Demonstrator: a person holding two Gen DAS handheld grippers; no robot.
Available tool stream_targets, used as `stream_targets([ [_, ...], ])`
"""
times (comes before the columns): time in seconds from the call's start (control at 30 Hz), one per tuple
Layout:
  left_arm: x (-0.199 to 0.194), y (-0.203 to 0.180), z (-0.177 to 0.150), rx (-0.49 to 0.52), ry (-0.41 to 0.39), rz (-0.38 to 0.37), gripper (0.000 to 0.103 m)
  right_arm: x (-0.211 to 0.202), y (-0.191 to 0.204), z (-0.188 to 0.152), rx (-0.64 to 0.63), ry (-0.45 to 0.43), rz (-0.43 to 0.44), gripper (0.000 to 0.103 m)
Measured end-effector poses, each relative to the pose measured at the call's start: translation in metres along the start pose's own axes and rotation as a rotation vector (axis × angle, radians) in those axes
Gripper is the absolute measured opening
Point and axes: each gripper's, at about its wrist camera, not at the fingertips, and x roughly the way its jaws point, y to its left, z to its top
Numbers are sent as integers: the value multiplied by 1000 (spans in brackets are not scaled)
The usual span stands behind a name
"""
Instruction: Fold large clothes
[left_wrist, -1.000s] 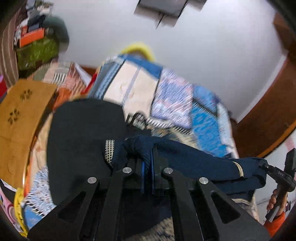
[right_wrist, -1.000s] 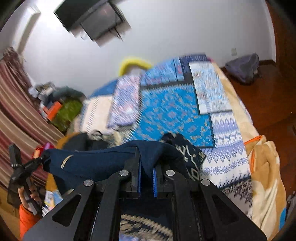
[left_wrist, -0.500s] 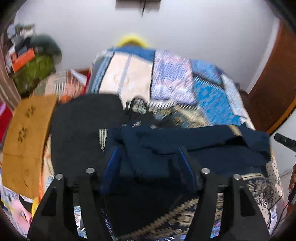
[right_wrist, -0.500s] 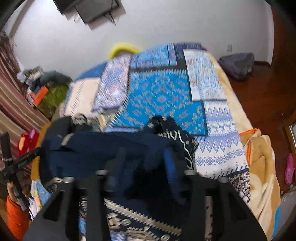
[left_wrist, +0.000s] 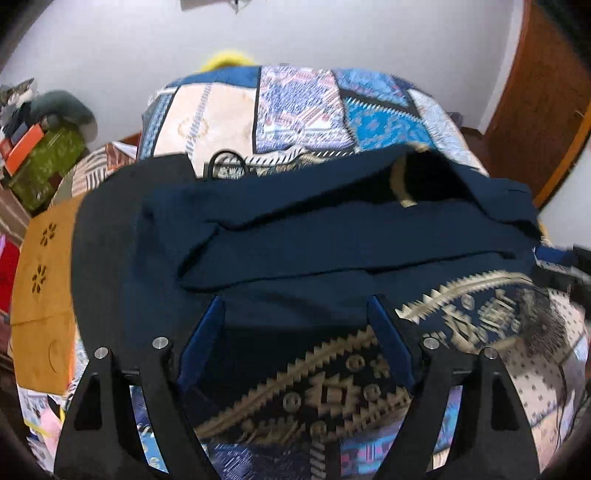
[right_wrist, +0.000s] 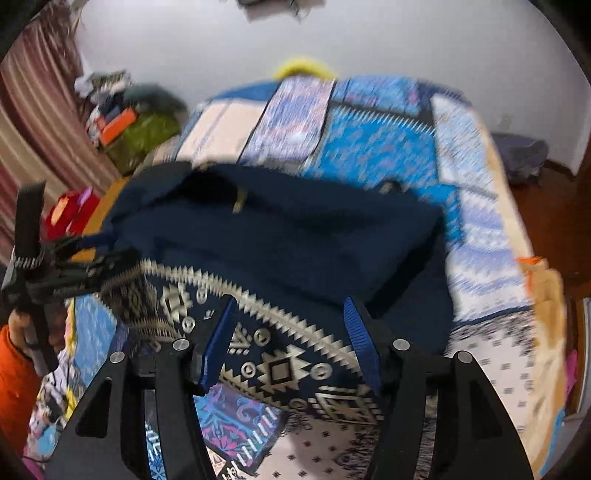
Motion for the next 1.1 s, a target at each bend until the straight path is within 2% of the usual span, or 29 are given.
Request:
stream_targets([
  [0.13,21,-4,19,39,-17,86,80,30,-3,9,8,32,-19,56],
  [0.27,41,1,62,64,-27,158,80,56,-14,49,24,47,-53,56],
  [0.33,48,13,91,-5,-32,169,80,59,-22,75,39,15,-103,56],
  [0.43,37,31,114,-131,-98,146,80,44,-31,106,83,-105,-203,56],
  [0.5,27,35,116,-161,-128,105,80,27,-33,115,106,-166,-189,56],
  [0.63,8,28,96,-126,-155,56,80,9,-22,101,77,-189,-124,56],
  [0.8,-1,4,48,-40,-120,23,80,16,0,63,3,-120,-79,56],
  [0.9,0,-11,16,-4,-103,37,80,31,10,34,-33,-17,-60,56],
  [0.97,2,-21,-5,1,-94,33,80,37,16,17,-48,11,-76,56],
  [1.1,-6,-37,-33,53,-109,107,80,39,21,-17,-73,51,-101,56],
])
